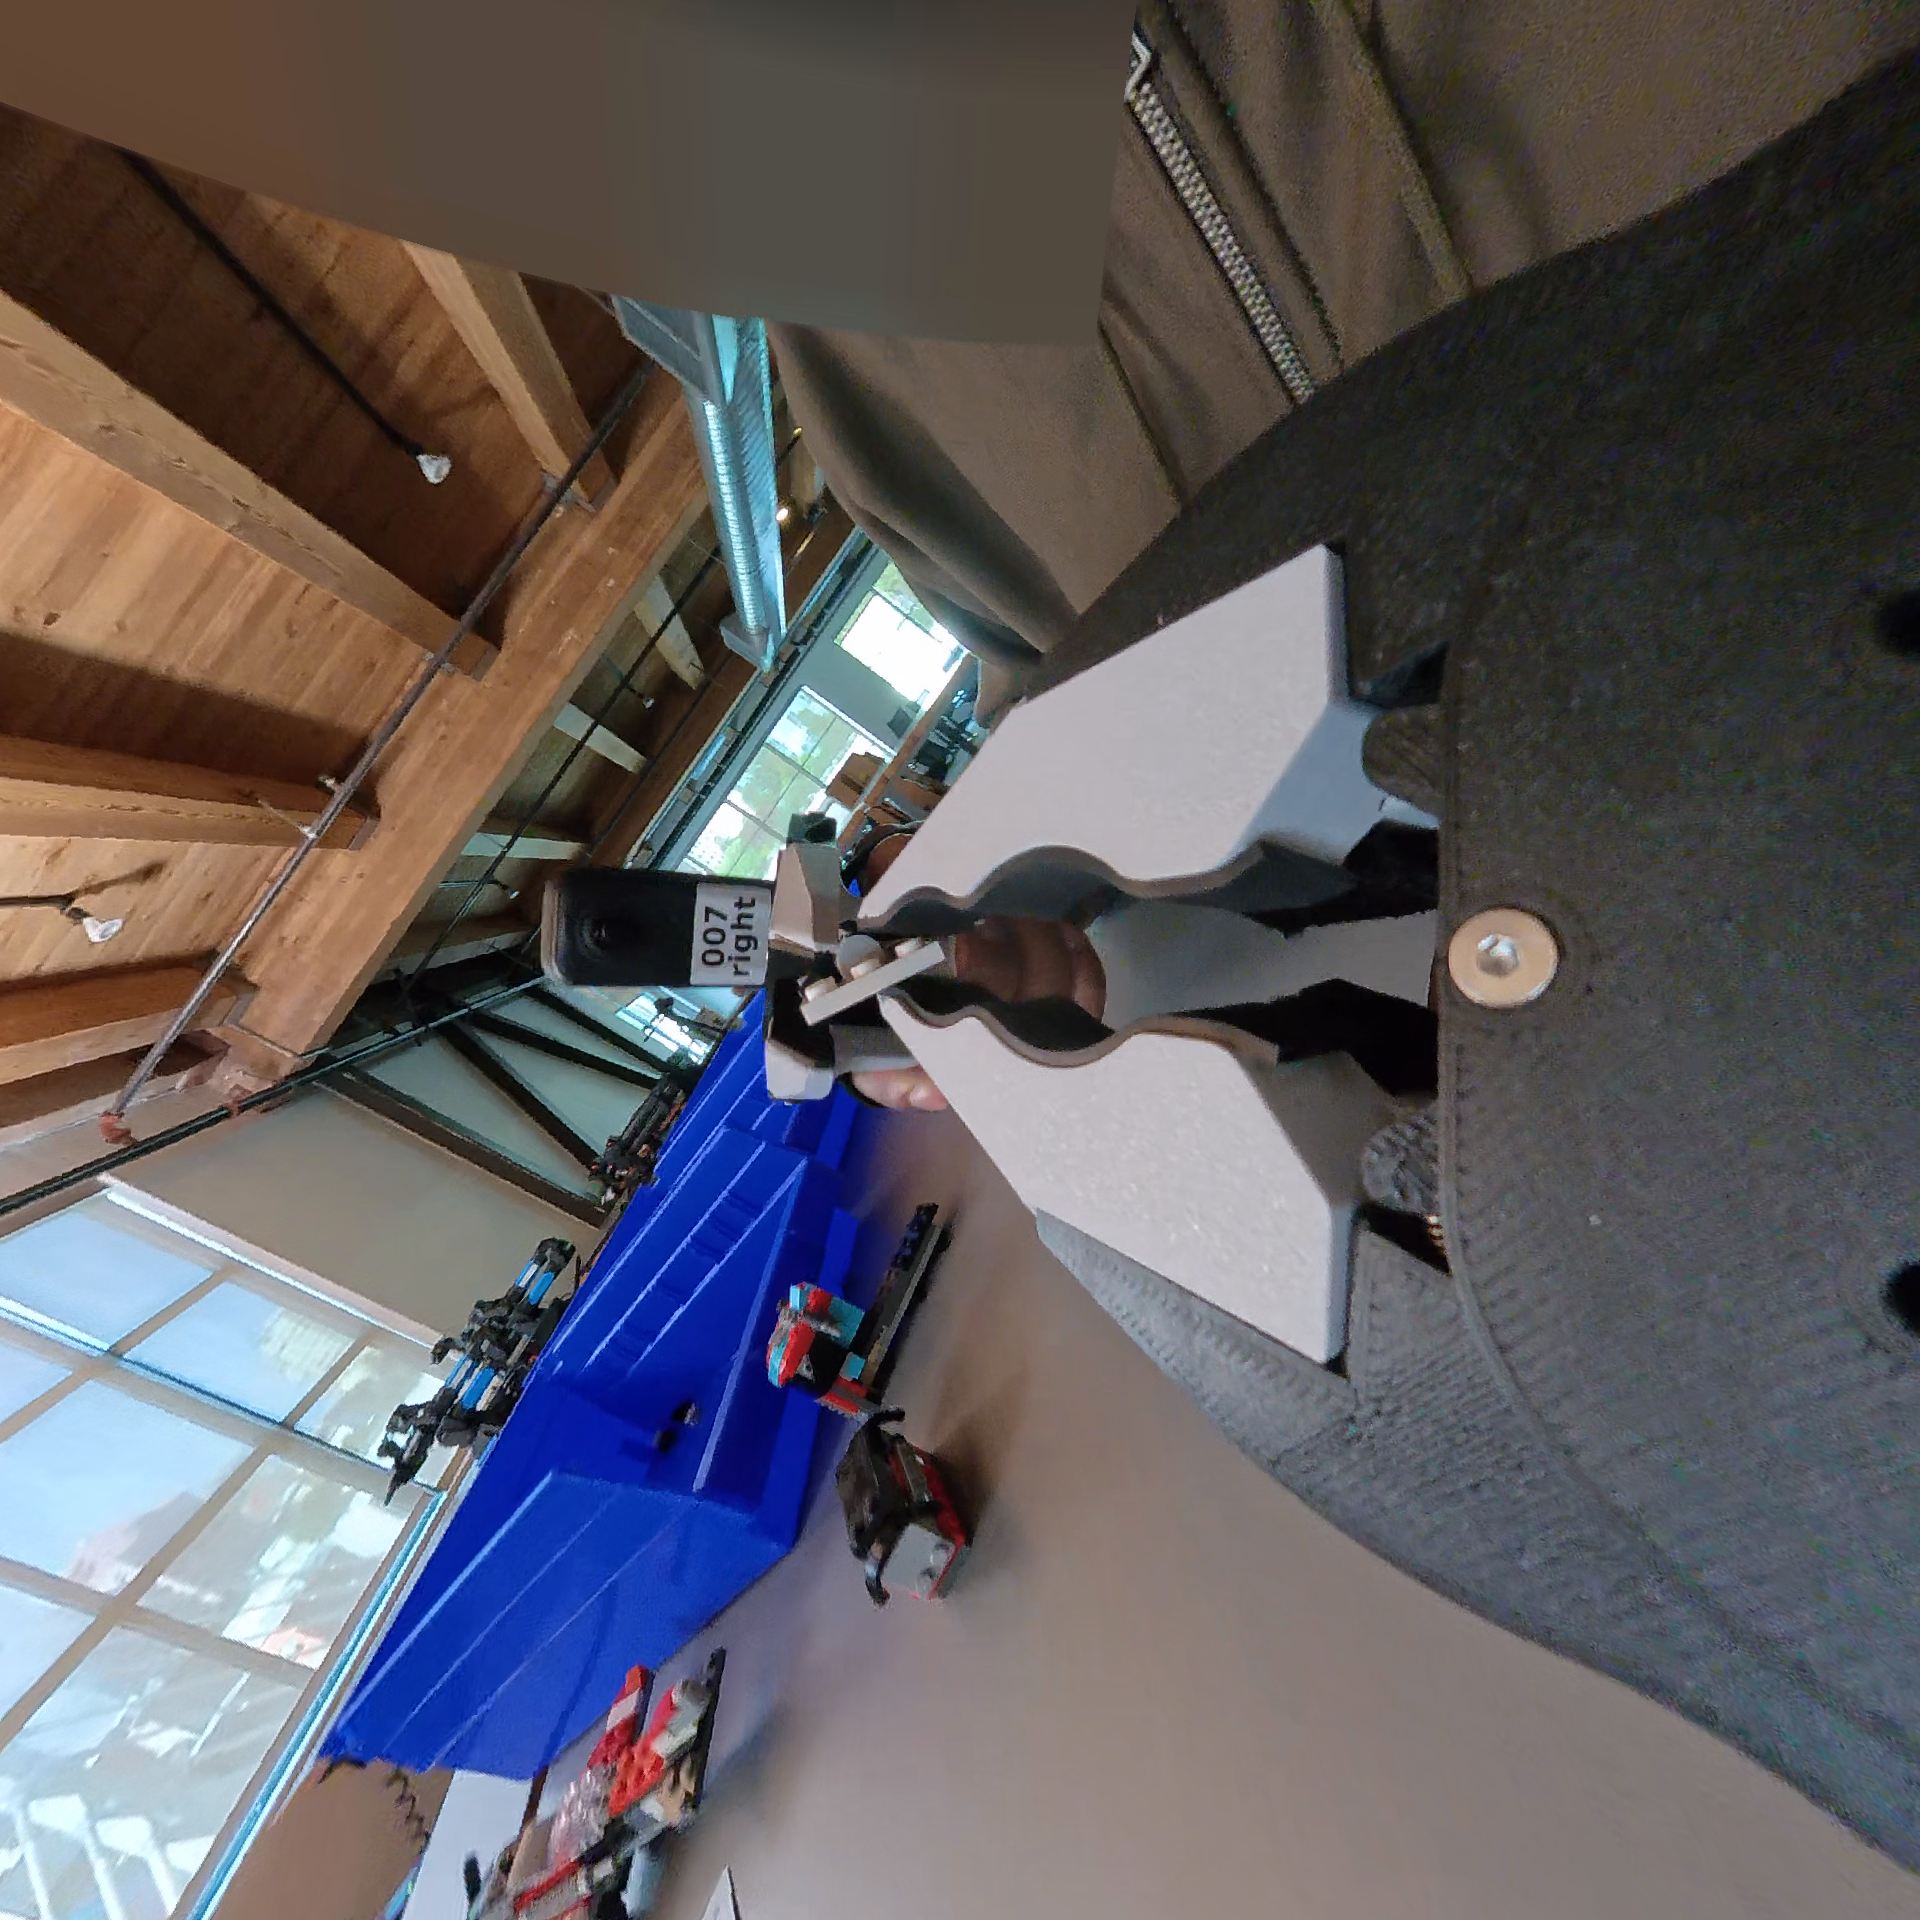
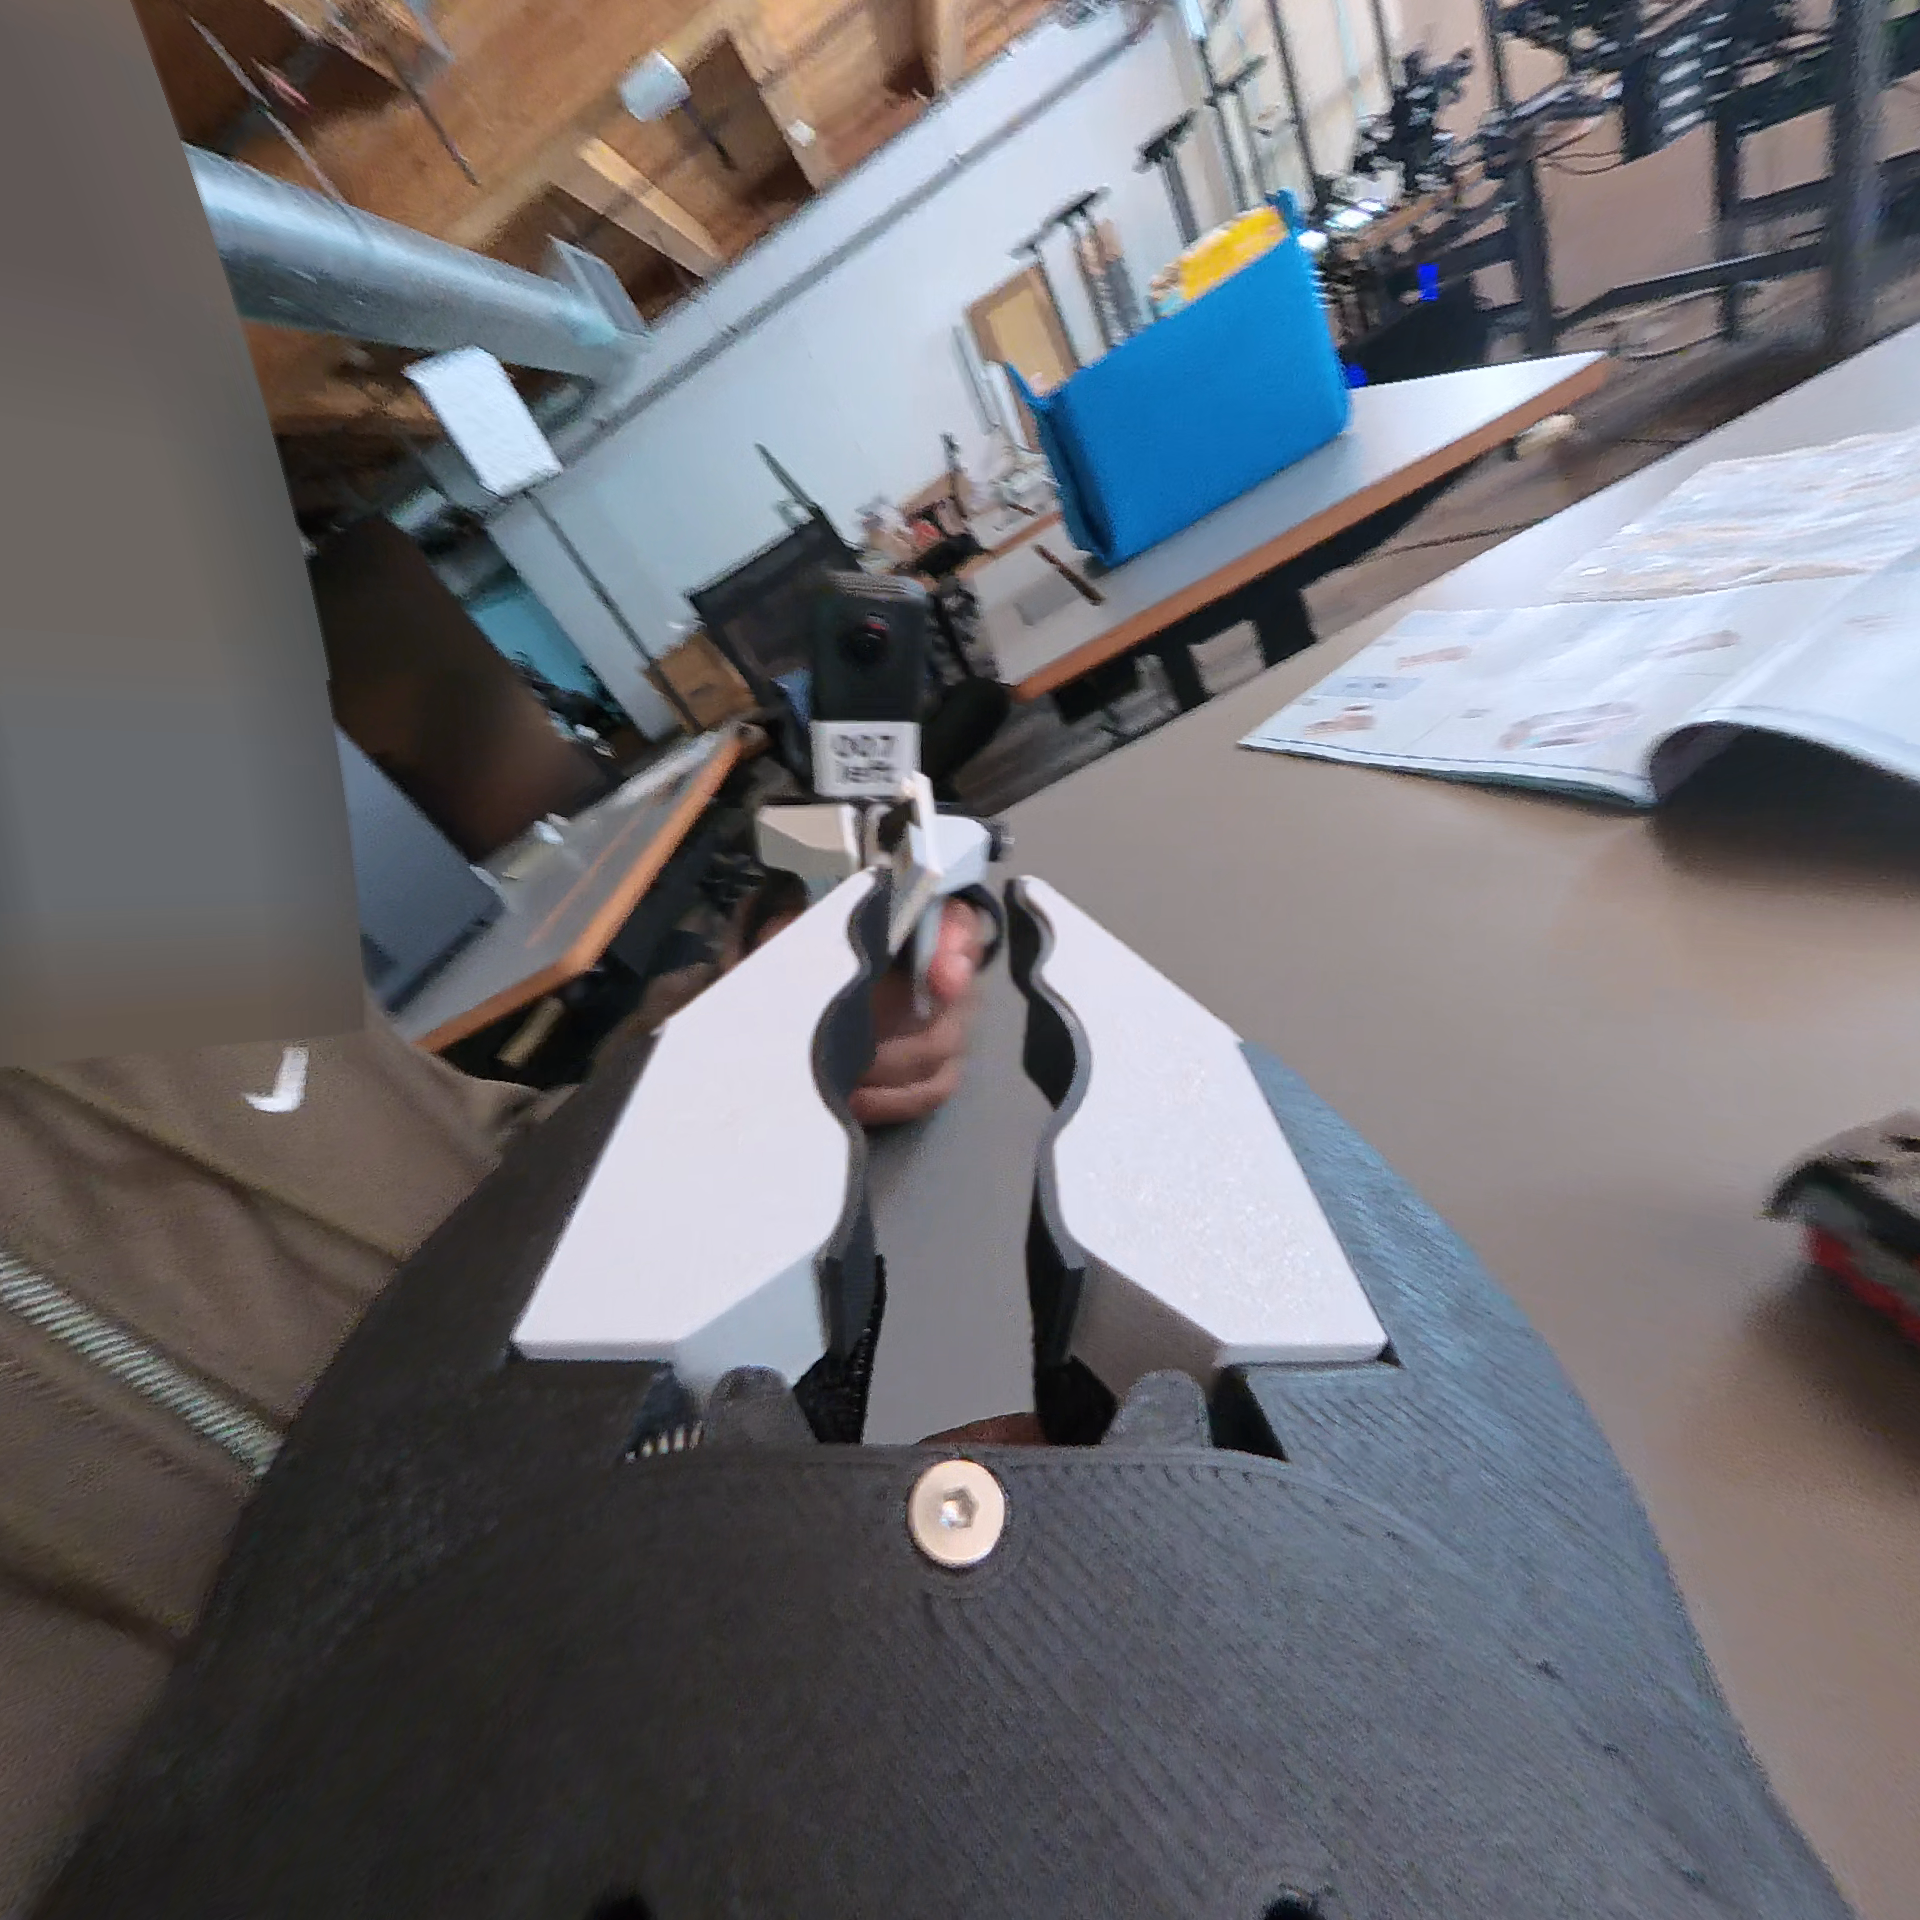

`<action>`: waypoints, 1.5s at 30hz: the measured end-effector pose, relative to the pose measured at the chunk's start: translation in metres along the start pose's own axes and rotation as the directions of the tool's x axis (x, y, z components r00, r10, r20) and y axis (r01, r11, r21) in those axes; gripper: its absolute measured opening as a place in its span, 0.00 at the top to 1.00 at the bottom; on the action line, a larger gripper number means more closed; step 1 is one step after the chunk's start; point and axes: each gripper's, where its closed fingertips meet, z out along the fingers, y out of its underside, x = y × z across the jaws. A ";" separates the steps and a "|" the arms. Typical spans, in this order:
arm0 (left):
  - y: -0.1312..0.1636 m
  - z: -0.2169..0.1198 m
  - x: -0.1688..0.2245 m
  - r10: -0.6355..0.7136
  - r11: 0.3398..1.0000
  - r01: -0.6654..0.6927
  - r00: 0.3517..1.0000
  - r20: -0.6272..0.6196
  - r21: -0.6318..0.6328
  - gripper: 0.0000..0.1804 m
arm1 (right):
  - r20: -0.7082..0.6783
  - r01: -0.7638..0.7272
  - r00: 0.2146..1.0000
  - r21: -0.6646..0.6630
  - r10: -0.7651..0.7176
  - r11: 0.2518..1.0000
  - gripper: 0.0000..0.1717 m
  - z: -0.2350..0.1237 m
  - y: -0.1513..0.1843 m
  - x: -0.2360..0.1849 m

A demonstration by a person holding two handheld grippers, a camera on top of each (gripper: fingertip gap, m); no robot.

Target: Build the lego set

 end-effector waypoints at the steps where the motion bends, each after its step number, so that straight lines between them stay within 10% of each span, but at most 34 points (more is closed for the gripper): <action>1: -0.003 -0.004 -0.003 -0.014 1.000 0.014 1.000 0.015 0.012 0.96 | -0.027 0.026 0.999 -0.023 -0.026 0.999 0.84 0.000 0.001 0.005; 19: -0.009 -0.045 -0.039 -0.056 0.998 0.052 0.958 0.282 0.020 0.96 | -0.044 0.303 0.886 -0.697 -0.461 0.650 0.88 0.004 0.112 0.060; 26: -0.007 -0.044 -0.037 -0.057 0.998 0.056 0.963 0.263 0.009 0.96 | 0.026 0.373 0.868 -0.694 -0.497 0.616 0.94 0.009 0.112 0.056; 38: -0.007 -0.036 -0.035 -0.058 0.998 0.054 0.973 0.225 0.024 0.96 | -0.094 0.422 0.881 -0.290 -0.464 0.859 0.84 -0.011 0.026 0.043; 45: -0.008 -0.037 -0.030 -0.047 0.998 0.040 0.976 0.213 0.038 0.96 | -0.128 0.416 0.860 -0.385 -0.494 0.824 0.84 -0.027 0.030 0.059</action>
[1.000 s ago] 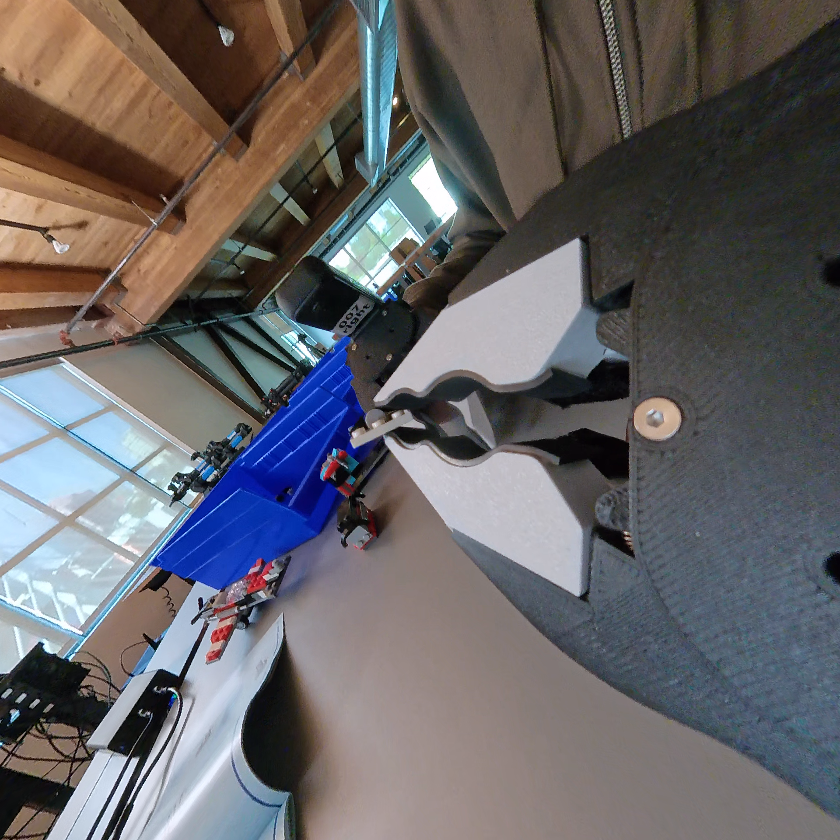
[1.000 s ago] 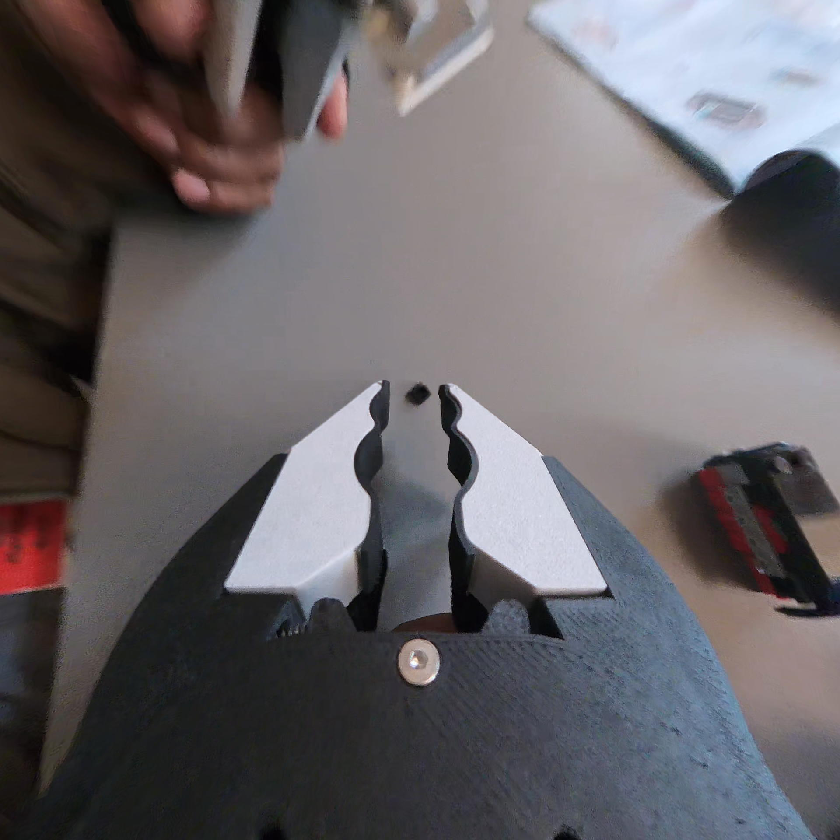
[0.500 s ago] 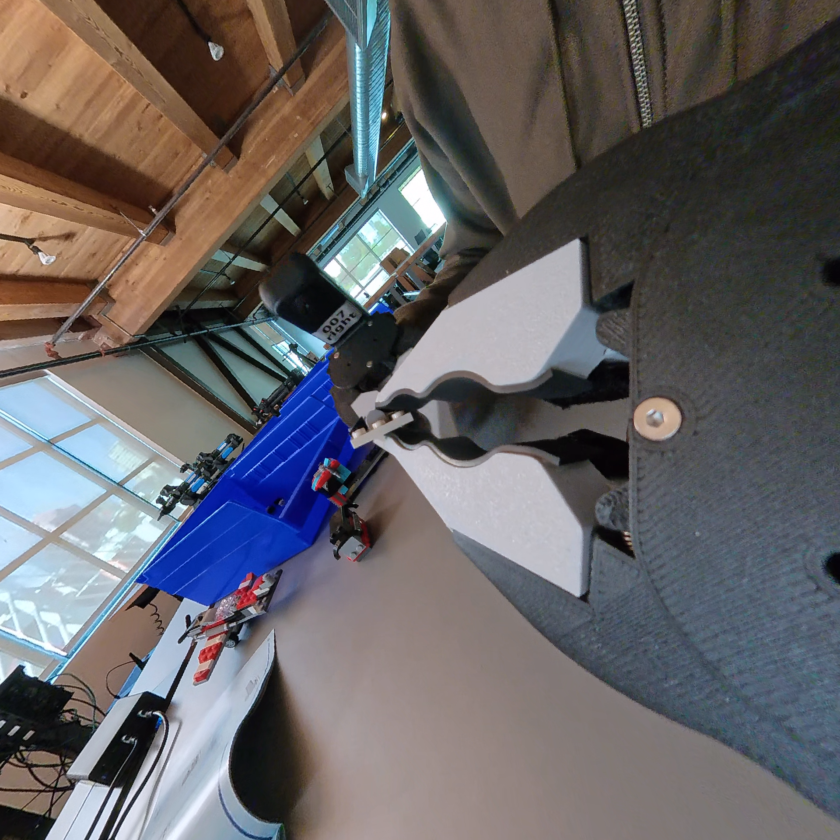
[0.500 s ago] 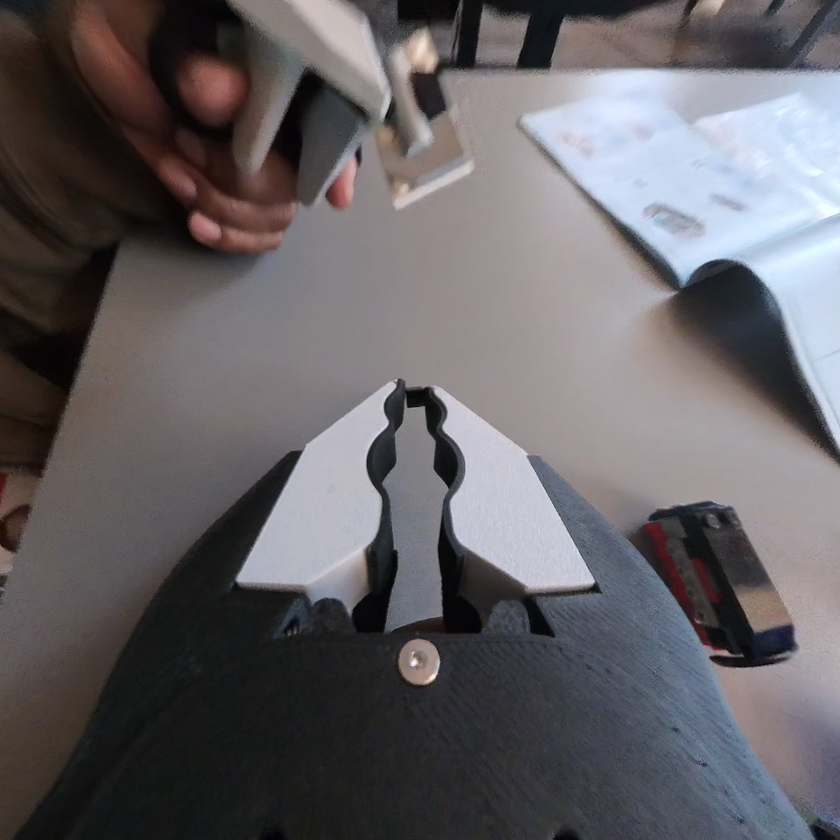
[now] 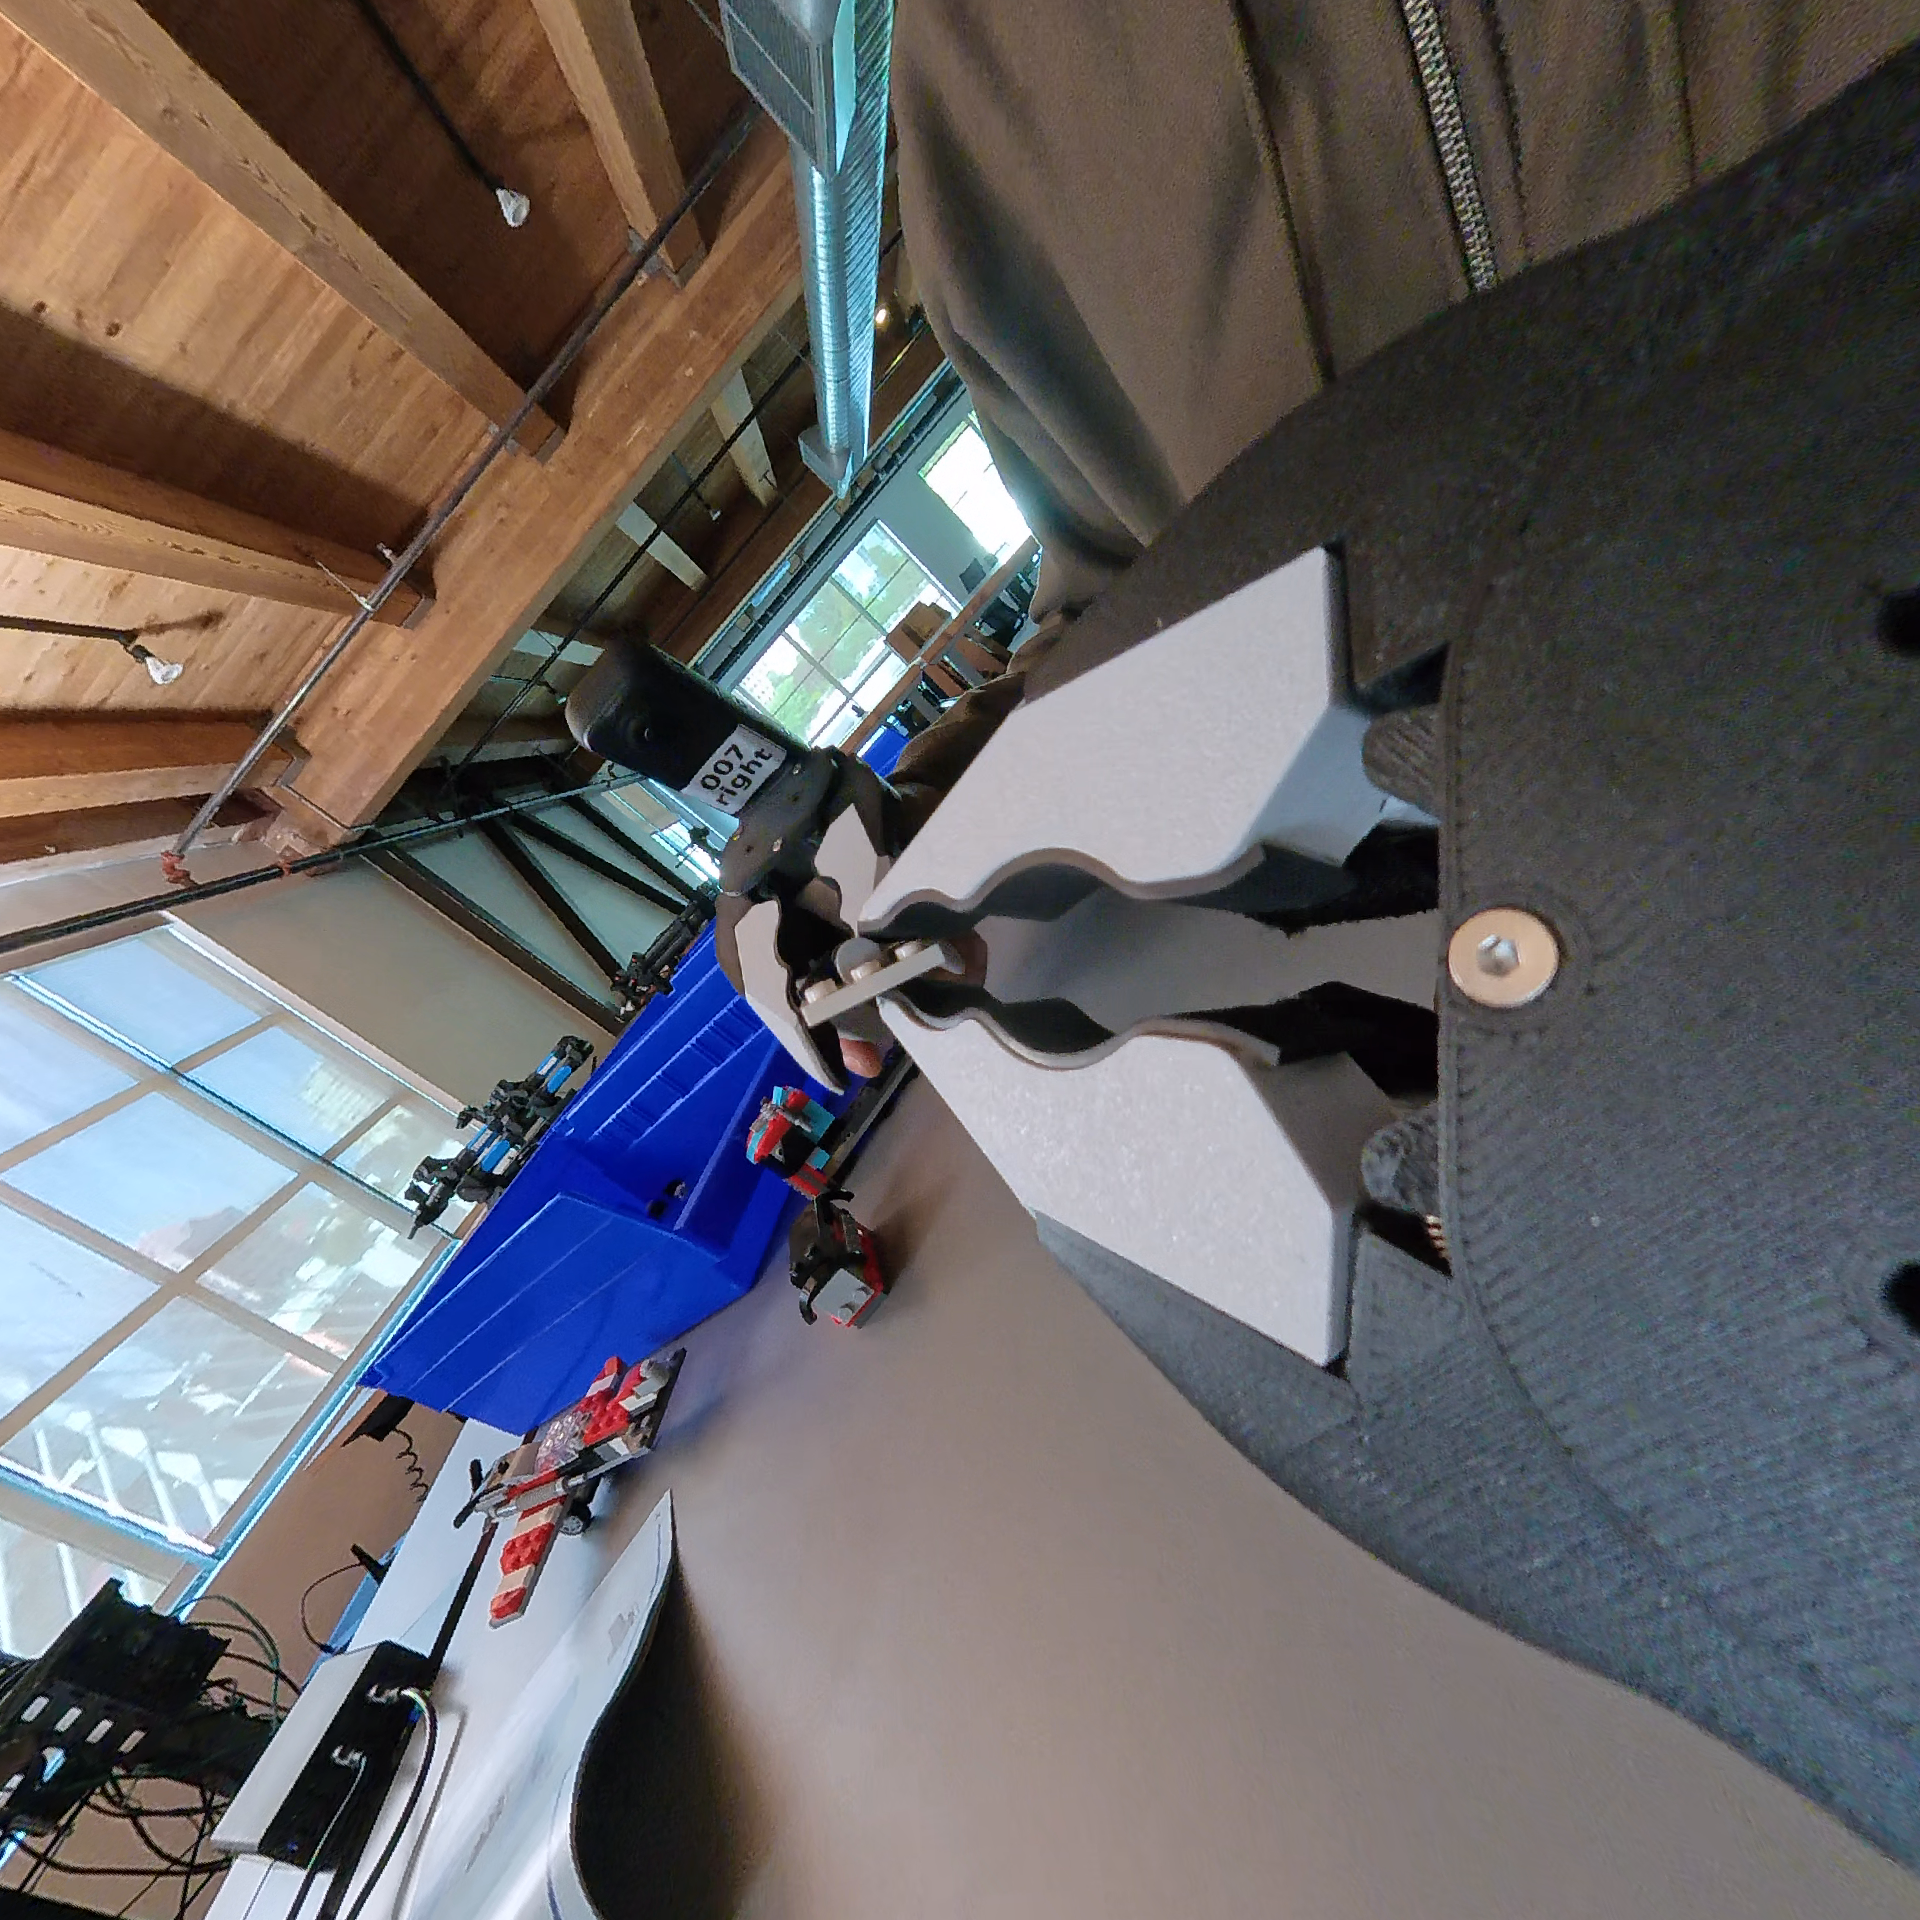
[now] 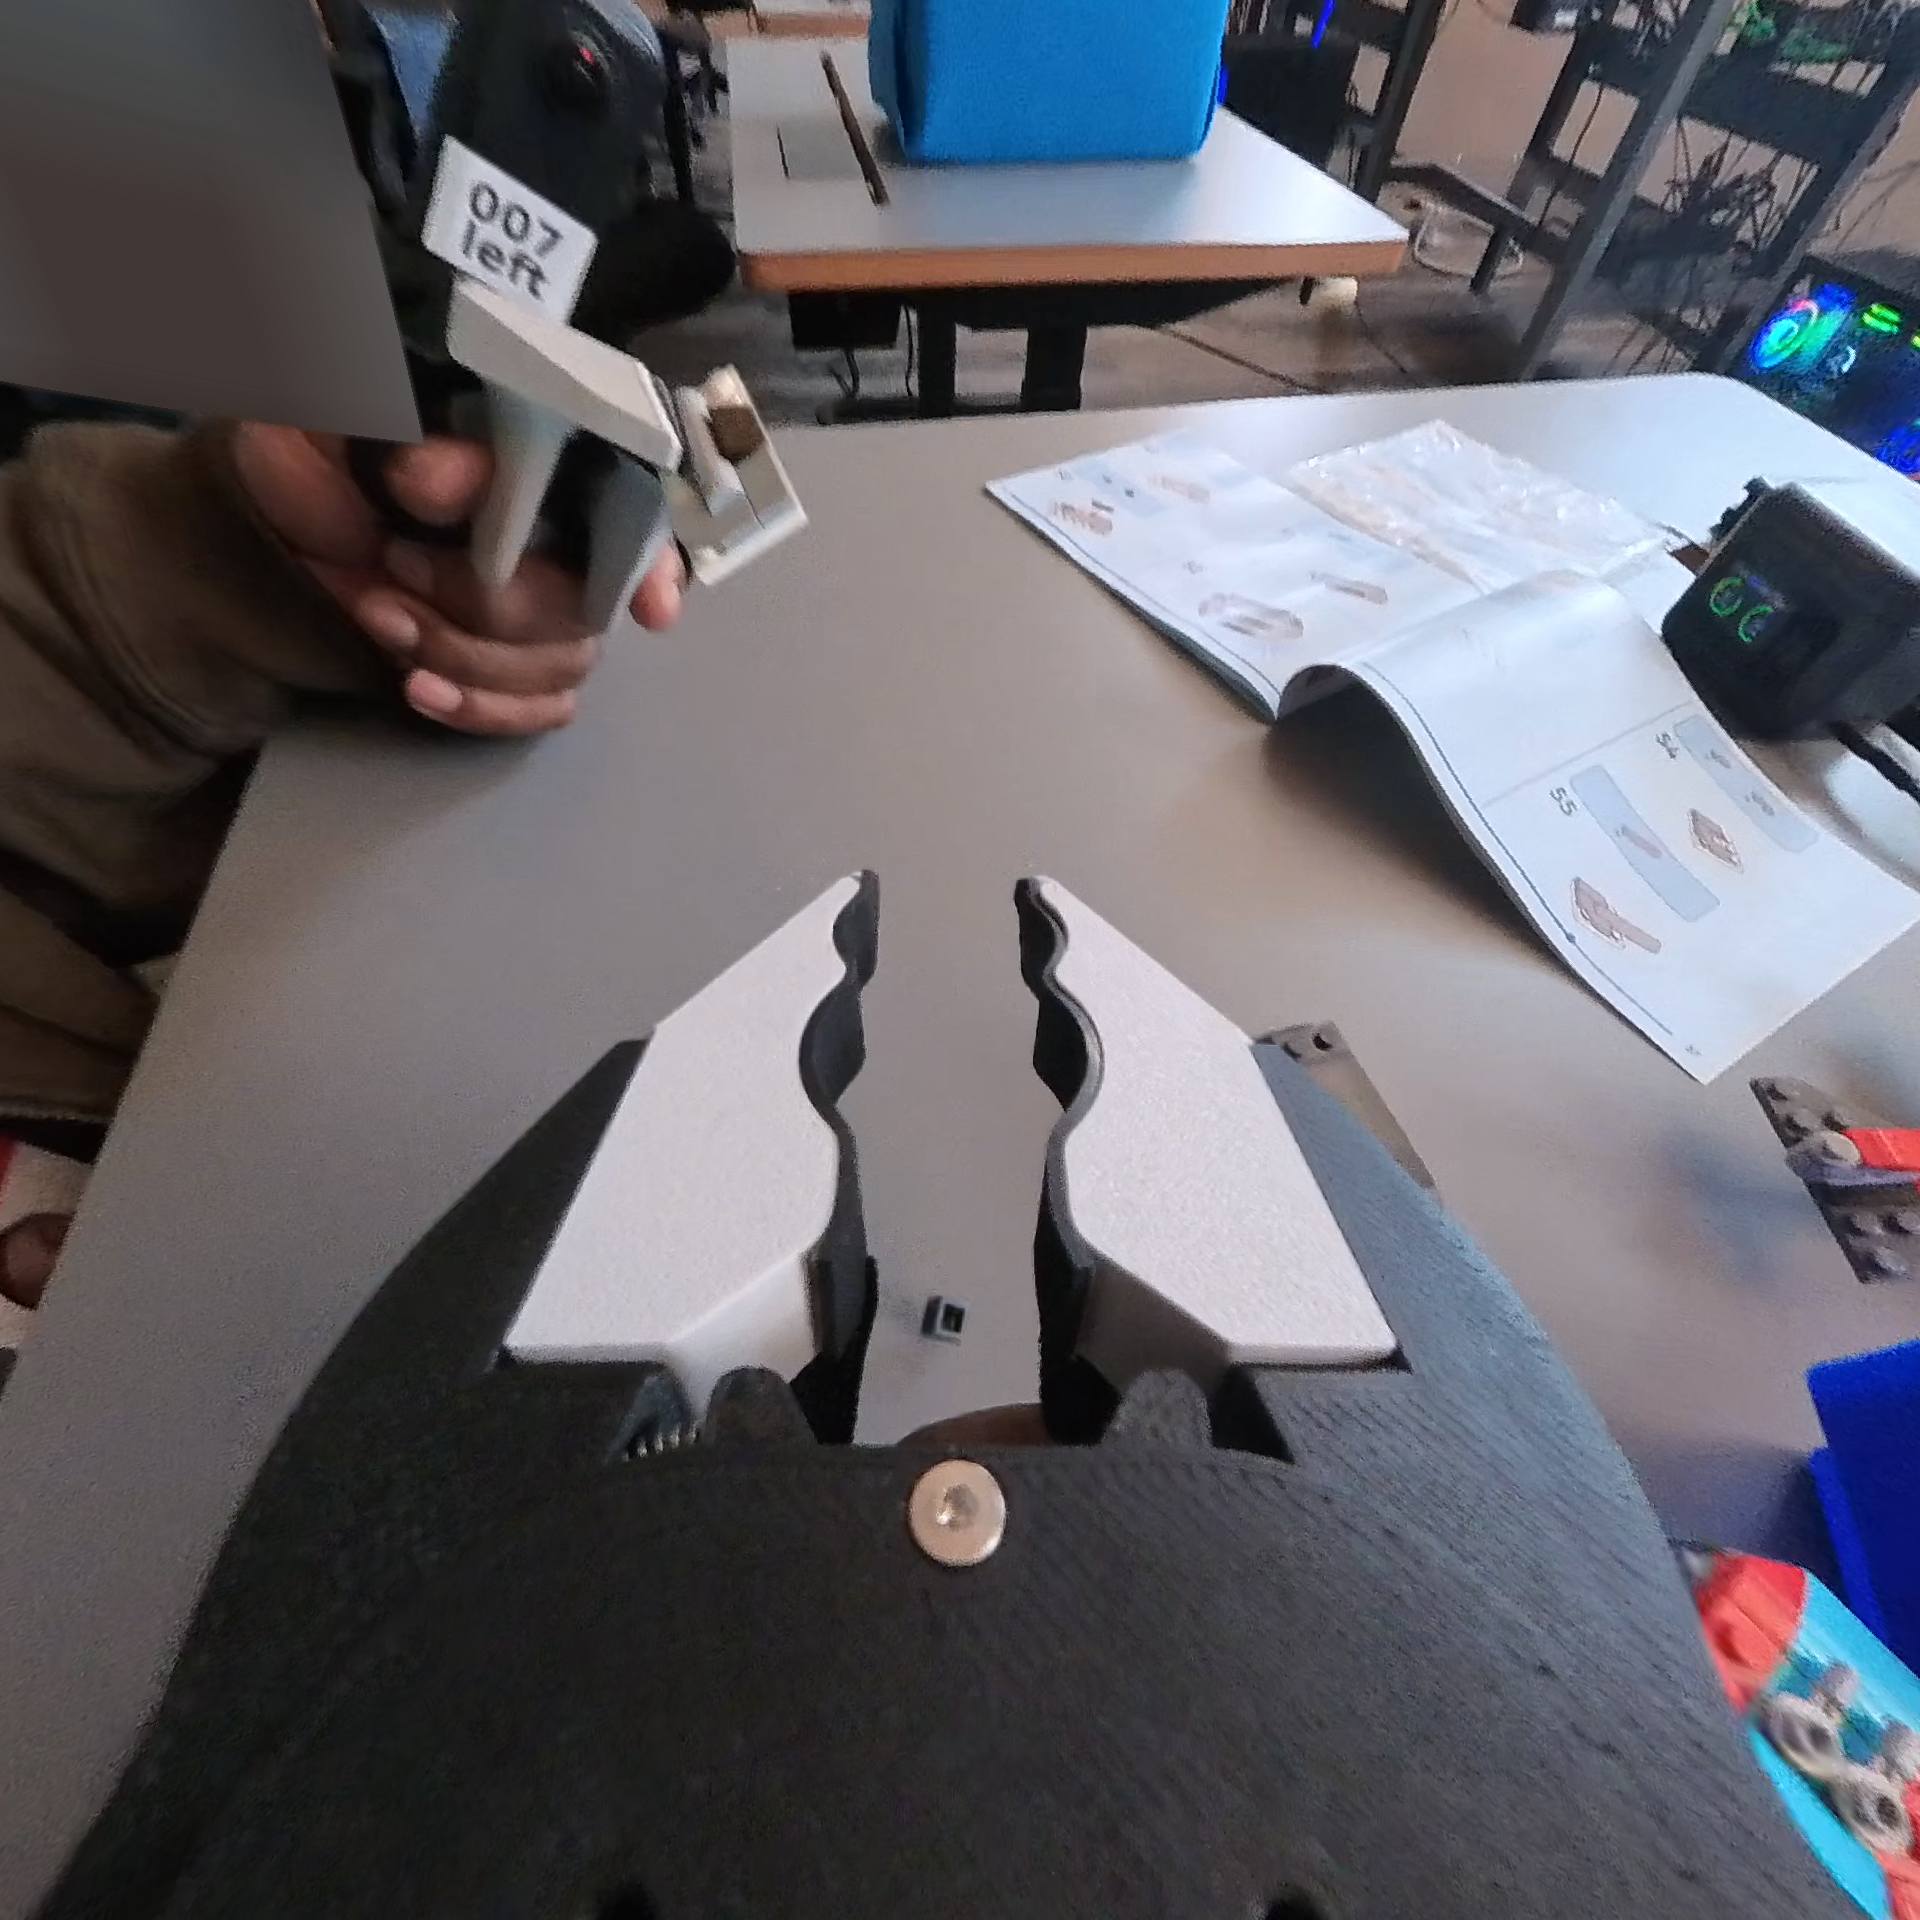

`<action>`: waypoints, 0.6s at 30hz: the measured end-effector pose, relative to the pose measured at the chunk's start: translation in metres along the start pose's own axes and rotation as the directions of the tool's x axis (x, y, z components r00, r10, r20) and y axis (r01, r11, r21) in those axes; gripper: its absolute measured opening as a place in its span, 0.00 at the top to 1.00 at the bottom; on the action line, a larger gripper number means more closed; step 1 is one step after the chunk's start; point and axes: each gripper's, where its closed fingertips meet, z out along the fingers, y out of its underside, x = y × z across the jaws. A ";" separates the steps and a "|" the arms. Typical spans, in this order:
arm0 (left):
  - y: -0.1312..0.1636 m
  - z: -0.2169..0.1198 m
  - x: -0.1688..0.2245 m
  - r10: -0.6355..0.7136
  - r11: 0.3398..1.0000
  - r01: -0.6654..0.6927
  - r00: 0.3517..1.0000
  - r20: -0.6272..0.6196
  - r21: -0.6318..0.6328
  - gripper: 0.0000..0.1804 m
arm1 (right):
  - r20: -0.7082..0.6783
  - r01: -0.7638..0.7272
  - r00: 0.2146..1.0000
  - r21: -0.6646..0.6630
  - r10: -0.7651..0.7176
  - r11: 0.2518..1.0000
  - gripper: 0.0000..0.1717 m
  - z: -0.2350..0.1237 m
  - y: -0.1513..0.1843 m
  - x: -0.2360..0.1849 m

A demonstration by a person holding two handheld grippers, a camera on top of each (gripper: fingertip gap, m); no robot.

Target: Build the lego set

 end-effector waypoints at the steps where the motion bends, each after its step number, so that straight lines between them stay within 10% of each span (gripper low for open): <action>1: 0.000 0.000 0.000 0.001 1.000 -0.001 1.000 0.000 0.001 0.96 | -0.005 -0.003 1.000 -0.008 0.003 1.000 0.84 -0.004 0.001 0.003; 18: 0.010 0.008 0.000 0.010 0.999 -0.009 1.000 0.022 -0.054 0.96 | -0.127 -0.147 0.984 -0.211 0.122 0.966 0.86 -0.071 0.083 0.011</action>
